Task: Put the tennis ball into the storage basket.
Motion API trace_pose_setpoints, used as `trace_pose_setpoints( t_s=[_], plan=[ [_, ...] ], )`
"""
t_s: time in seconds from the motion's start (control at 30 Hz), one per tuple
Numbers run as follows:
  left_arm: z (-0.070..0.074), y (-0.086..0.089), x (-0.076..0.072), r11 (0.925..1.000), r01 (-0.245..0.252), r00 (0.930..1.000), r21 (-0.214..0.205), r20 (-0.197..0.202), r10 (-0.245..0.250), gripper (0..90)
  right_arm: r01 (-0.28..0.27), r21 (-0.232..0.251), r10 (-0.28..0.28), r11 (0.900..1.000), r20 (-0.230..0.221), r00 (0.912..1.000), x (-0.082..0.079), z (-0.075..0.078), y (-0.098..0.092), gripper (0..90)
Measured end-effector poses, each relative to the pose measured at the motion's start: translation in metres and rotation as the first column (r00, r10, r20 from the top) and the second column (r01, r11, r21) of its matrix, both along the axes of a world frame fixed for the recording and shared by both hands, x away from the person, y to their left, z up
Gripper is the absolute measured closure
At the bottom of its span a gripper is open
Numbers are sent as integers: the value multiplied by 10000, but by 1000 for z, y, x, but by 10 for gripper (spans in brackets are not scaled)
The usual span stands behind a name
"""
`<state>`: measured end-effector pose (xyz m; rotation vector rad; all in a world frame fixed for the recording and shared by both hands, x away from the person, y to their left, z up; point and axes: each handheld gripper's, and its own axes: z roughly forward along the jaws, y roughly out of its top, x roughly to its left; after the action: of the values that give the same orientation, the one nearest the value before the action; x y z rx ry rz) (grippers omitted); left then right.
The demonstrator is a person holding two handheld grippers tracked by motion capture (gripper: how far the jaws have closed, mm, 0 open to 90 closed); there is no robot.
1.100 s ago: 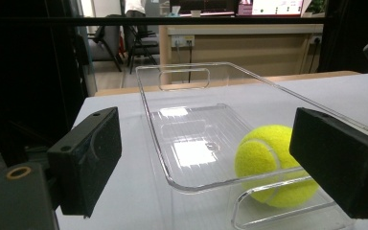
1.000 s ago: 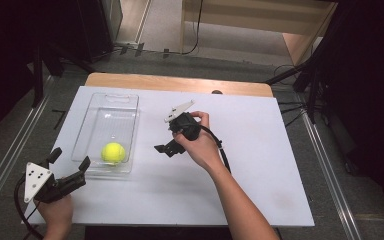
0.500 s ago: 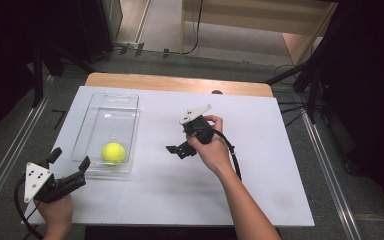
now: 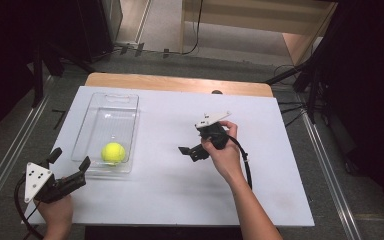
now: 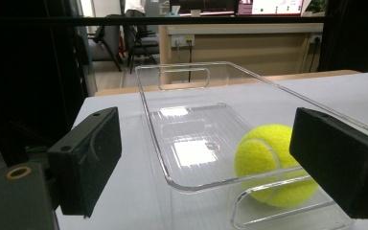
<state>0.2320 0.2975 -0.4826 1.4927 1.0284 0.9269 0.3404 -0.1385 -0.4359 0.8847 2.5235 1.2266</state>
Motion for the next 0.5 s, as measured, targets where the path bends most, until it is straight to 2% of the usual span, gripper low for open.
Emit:
trace_pose_setpoints(
  t_s=[0.5],
  plan=[
    [0, -1, 0, 10000, -6, 10000, 23, 7, 5, 113, 796, 516, -804, 9955, 135, 9967, -16, -12, -45, 0]
  ],
)
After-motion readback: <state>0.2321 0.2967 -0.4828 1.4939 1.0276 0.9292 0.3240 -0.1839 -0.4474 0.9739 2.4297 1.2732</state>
